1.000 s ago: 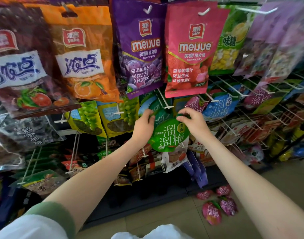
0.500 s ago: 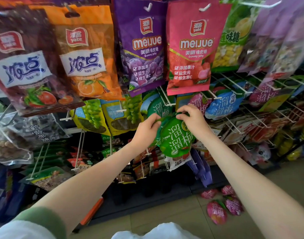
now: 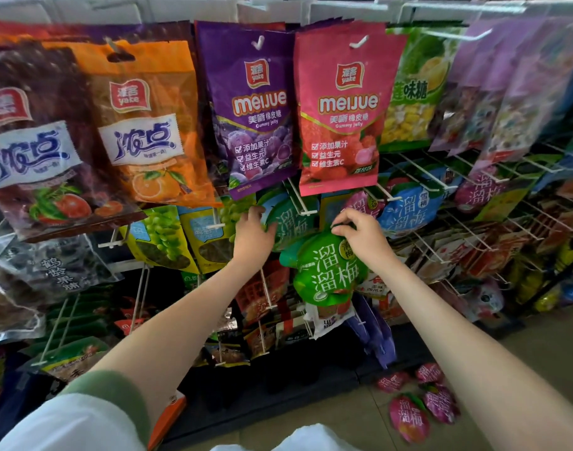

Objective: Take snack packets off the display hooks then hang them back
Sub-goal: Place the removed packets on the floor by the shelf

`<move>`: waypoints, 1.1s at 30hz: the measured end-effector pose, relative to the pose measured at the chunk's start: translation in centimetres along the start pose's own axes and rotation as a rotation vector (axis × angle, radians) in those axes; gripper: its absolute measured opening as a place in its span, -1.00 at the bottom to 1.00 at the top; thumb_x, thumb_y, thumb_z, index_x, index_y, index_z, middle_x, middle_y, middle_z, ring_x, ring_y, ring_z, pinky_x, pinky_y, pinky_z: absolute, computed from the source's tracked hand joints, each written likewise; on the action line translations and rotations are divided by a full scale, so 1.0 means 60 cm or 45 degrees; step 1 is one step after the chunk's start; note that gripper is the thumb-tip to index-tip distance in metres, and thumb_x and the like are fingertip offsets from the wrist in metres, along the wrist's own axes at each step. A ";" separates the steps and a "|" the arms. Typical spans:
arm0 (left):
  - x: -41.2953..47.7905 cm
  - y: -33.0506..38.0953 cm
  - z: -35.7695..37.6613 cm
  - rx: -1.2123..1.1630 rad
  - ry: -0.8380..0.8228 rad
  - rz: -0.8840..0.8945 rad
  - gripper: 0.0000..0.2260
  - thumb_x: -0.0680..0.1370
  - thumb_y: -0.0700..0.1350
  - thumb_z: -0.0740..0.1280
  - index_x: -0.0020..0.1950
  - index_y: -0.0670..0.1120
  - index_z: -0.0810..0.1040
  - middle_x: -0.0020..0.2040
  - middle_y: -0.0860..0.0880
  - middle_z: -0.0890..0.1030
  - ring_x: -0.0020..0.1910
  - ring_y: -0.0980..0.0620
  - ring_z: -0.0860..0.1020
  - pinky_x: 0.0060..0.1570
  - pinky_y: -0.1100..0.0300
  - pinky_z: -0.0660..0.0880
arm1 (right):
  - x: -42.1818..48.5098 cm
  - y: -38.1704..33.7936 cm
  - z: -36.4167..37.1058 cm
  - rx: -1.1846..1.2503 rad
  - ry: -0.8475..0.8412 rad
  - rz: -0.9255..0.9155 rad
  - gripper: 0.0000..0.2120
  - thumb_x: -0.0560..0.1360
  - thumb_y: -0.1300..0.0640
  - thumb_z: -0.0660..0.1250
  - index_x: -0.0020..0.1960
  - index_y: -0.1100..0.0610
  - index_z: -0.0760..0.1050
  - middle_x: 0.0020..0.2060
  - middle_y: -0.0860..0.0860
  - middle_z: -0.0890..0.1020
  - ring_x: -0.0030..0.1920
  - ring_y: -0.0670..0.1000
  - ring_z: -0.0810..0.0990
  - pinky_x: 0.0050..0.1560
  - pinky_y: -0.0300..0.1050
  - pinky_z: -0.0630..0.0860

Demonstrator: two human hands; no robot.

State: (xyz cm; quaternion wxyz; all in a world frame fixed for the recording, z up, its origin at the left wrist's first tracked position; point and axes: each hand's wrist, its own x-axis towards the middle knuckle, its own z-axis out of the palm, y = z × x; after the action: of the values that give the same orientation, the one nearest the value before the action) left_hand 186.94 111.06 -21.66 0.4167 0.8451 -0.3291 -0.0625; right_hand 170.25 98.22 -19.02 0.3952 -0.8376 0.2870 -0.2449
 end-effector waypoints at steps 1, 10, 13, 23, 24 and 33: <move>0.010 -0.001 0.002 0.041 -0.067 -0.016 -0.63 0.56 -0.07 0.30 0.34 -0.13 0.37 0.23 -0.21 0.46 0.17 -0.20 0.46 0.04 -0.01 0.46 | 0.002 0.000 -0.002 -0.010 -0.016 -0.007 -0.93 0.49 0.27 0.31 -0.15 0.15 0.51 -0.21 -0.08 0.54 -0.09 -0.05 0.52 -0.02 -0.16 0.39; -0.001 0.028 0.014 -0.066 -0.163 0.122 -0.95 0.60 -0.20 0.19 0.00 -0.18 0.37 -0.26 -0.12 0.49 -0.31 -0.10 0.42 -0.42 0.14 0.26 | 0.001 -0.003 -0.019 0.027 -0.112 -0.027 -0.84 0.45 0.29 0.37 -0.22 0.07 0.48 -0.23 -0.10 0.54 -0.13 -0.20 0.49 -0.09 -0.31 0.35; -0.028 0.030 0.006 -0.152 -0.248 0.218 -0.92 0.60 -0.20 0.17 -0.08 -0.13 0.30 -0.37 0.01 0.34 -0.42 0.08 0.30 -0.48 0.30 0.19 | 0.001 -0.004 -0.020 0.059 -0.109 -0.022 -0.91 0.43 0.30 0.38 -0.13 0.14 0.51 -0.21 -0.07 0.54 -0.11 -0.13 0.49 -0.04 -0.25 0.34; -0.079 0.018 -0.053 -0.073 -0.517 0.428 -0.82 0.61 -0.14 0.20 -0.18 0.02 0.31 -0.36 0.06 0.33 -0.42 0.17 0.28 -0.39 0.34 0.24 | -0.003 -0.010 0.008 -0.003 -0.198 0.017 -0.70 0.46 0.24 0.37 0.19 0.11 0.54 0.01 0.01 0.58 0.10 0.00 0.51 0.14 -0.14 0.39; -0.081 0.018 -0.054 -0.096 -0.527 0.403 -0.85 0.61 -0.12 0.21 -0.16 -0.03 0.35 -0.37 0.06 0.33 -0.42 0.17 0.28 -0.39 0.33 0.23 | -0.006 -0.012 0.008 -0.025 -0.182 0.015 -0.75 0.46 0.23 0.37 0.14 0.14 0.55 0.06 0.01 0.57 0.12 -0.02 0.49 0.15 -0.13 0.37; -0.022 -0.009 -0.048 0.087 -0.171 0.005 -0.65 0.62 -0.06 0.17 0.40 -0.05 0.30 0.20 -0.21 0.52 -0.22 -0.06 0.53 -0.40 0.21 0.37 | -0.024 0.016 0.010 -0.045 0.118 0.061 -0.94 0.47 0.26 0.35 -0.07 0.23 0.55 -0.12 0.00 0.52 -0.03 0.02 0.48 -0.05 -0.16 0.30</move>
State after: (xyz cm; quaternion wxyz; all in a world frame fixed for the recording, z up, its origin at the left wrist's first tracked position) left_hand 187.26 114.02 -20.42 0.3647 0.8520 -0.3600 -0.1071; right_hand 169.35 98.99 -20.40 0.3723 -0.8251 0.3292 -0.2689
